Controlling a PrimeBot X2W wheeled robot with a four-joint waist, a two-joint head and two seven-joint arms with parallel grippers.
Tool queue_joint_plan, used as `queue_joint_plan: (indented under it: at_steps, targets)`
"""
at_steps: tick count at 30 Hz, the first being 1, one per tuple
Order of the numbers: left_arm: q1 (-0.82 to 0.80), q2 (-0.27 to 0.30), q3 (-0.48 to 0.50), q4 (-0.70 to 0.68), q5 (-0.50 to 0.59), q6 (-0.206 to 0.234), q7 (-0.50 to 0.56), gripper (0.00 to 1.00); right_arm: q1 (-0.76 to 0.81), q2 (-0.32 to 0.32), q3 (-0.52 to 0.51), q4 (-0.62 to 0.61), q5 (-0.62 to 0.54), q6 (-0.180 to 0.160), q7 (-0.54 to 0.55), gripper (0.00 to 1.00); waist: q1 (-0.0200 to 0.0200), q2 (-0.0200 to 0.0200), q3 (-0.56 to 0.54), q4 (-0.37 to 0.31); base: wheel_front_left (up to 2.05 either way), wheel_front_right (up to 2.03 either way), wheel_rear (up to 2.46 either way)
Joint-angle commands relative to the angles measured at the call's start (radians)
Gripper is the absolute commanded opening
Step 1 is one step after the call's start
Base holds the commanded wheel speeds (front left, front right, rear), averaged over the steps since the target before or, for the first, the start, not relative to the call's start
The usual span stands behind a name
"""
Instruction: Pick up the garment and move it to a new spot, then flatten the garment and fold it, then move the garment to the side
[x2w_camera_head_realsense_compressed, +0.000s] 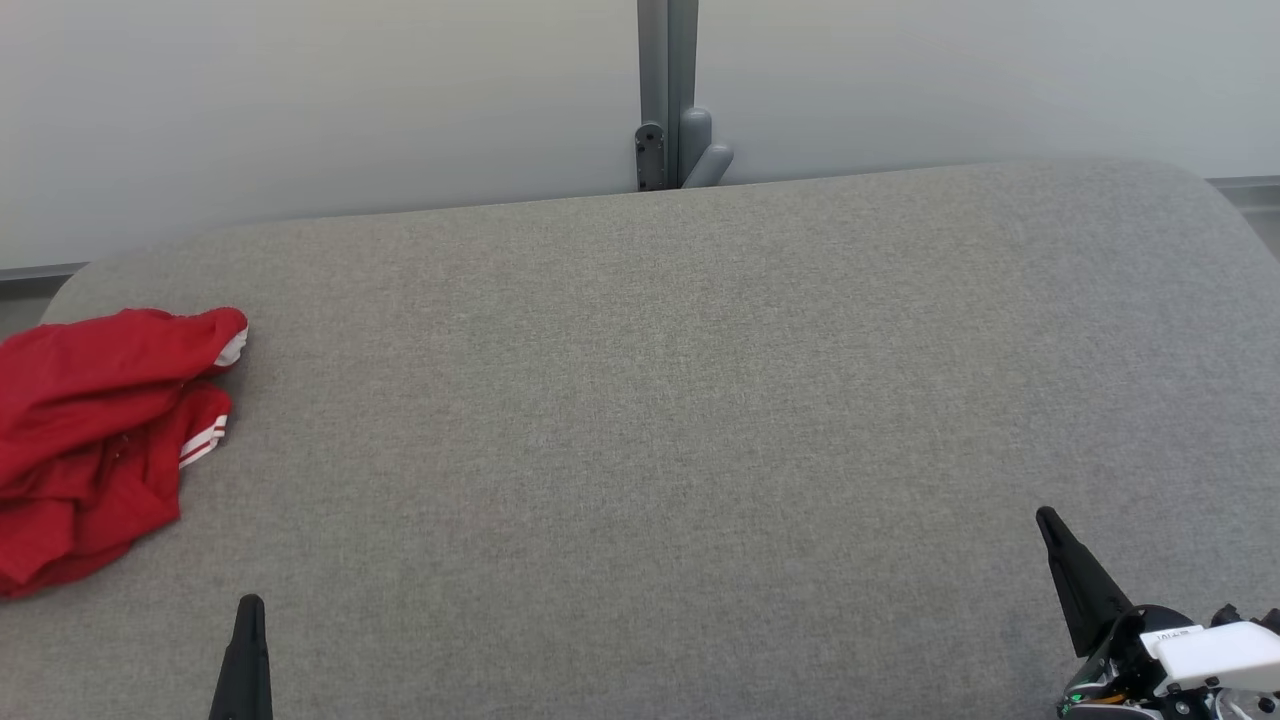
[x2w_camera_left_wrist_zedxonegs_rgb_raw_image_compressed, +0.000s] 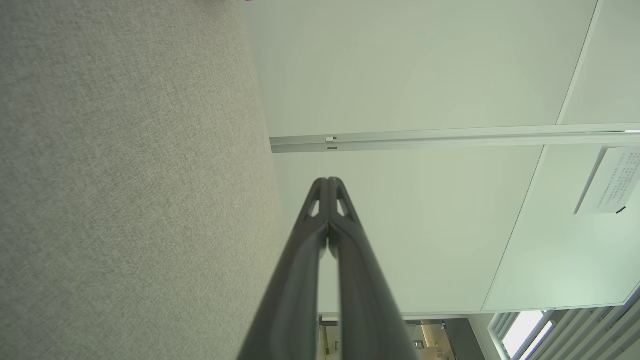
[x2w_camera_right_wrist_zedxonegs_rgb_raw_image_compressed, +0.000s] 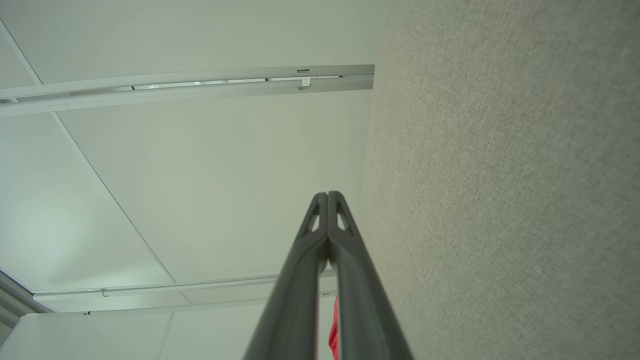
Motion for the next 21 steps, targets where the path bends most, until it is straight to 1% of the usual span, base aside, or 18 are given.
queue_joint_plan:
  at_steps: [1,21]
  targets:
    - [0.009,0.007,0.002,-0.001,-0.011,-0.005,-0.005,0.0,0.012,-0.004,-0.003,-0.005,0.001,0.002,0.003,0.0,0.0,0.0,0.0,0.0,0.0,0.0,0.0]
    - [0.009,0.007,0.002,-0.001,-0.011,-0.005,-0.005,0.0,0.012,-0.004,-0.003,-0.005,0.001,0.002,0.003,0.0,0.0,0.0,0.0,0.0,0.0,0.0,0.0]
